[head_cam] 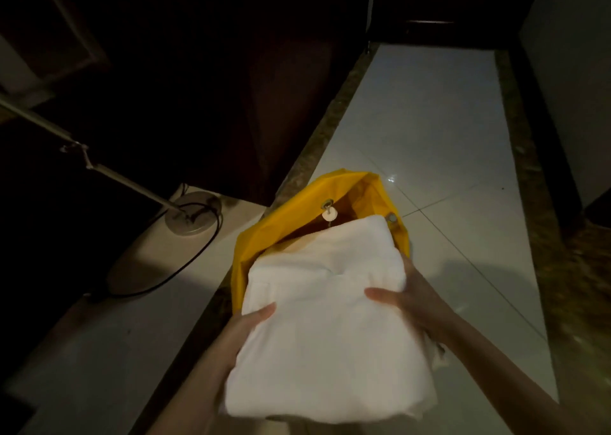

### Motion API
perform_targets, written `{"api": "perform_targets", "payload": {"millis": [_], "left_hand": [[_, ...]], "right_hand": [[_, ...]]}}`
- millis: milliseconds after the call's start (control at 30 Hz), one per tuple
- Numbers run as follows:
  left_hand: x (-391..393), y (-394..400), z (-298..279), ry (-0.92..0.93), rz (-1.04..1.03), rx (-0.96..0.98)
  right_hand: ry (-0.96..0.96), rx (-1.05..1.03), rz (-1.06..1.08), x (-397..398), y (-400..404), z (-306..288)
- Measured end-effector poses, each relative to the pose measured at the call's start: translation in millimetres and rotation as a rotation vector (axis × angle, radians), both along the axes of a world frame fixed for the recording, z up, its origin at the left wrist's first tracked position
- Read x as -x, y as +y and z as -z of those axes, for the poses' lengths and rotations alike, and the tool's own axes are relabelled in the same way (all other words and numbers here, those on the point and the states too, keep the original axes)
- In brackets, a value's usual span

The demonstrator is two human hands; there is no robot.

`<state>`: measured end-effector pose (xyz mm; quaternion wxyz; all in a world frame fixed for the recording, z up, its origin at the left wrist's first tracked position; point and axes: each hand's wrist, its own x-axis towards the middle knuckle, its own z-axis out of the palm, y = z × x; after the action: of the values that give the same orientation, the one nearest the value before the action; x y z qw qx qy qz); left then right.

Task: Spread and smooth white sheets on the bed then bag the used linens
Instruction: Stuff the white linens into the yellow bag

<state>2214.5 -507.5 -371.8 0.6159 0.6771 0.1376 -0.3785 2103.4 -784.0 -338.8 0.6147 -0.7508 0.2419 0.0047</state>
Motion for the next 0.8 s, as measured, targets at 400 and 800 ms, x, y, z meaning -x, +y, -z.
{"api": "perform_targets", "payload": {"millis": [400,800], "left_hand": [[-25.7,11.1,40.0,-0.049,-0.212,0.085],[-30.4,16.2,69.4,0.073,-0.225,-0.014]], "right_hand": [[0.114,-0.14,-0.259,-88.9,-2.2,46.2],[0.261,-0.15,-0.364,-106.5,-0.9,58.3]]}}
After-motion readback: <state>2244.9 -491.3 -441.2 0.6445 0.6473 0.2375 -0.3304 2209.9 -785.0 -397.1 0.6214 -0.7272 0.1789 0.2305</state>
